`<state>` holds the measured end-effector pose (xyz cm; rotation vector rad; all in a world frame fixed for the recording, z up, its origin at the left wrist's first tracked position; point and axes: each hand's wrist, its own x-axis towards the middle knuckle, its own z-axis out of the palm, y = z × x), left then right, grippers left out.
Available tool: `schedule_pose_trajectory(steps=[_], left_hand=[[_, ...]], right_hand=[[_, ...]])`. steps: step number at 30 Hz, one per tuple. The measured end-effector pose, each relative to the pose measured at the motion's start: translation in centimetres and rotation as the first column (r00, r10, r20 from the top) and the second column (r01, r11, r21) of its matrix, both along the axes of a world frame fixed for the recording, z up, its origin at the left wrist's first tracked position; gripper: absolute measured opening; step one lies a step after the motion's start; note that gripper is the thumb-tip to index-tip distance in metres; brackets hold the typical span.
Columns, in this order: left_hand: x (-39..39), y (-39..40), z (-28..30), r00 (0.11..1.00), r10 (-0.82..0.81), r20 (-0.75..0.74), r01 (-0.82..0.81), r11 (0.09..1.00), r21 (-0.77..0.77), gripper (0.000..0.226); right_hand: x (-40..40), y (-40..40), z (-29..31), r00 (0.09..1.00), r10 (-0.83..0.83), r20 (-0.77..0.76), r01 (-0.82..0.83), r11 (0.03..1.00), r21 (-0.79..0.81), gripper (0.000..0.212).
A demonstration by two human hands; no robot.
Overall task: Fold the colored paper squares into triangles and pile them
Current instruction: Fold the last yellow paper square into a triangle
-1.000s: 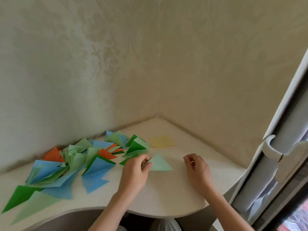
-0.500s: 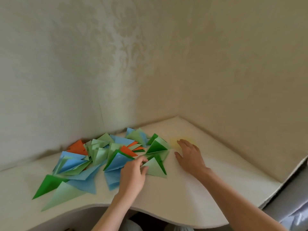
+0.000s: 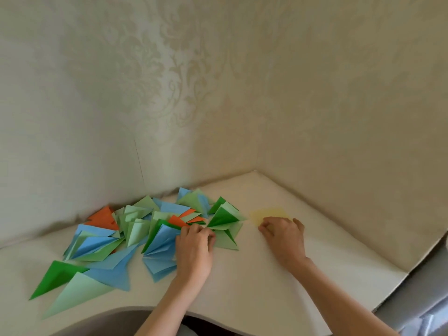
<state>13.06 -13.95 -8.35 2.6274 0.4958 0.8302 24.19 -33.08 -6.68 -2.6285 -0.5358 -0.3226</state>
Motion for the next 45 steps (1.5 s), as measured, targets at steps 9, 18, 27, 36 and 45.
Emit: schedule_pose_trajectory(steps=[9,18,27,36,45], left_hand=[[-1.4,-5.1,3.0,0.944,-0.286,0.165,0.301,0.951,-0.070,0.016],[1.3,-10.6,1.0,0.791,-0.612,0.011,0.584,0.749,-0.313,0.035],[2.8,-10.3,0.1,0.809,-0.587,0.038,0.557,0.744,-0.368,0.031],[3.4,-10.8,0.3,0.830,-0.554,0.069,0.533,0.749,-0.393,0.027],[4.2,-10.8,0.7,0.849,-0.525,0.054,0.472,0.709,-0.524,0.027]], right_hand=[[-3.1,-4.9,0.8,0.995,0.011,0.100,-0.009,1.000,-0.023,0.020],[-5.8,-7.3,-1.1,0.983,0.078,0.167,-0.081,0.997,0.016,0.030],[-4.6,-7.9,-1.7,0.992,0.124,0.016,-0.125,0.985,0.117,0.010],[-4.9,-7.8,-0.9,0.989,0.055,-0.138,-0.012,0.955,0.296,0.017],[-4.2,-7.7,-0.4,0.960,0.028,-0.277,0.020,0.986,0.168,0.026]])
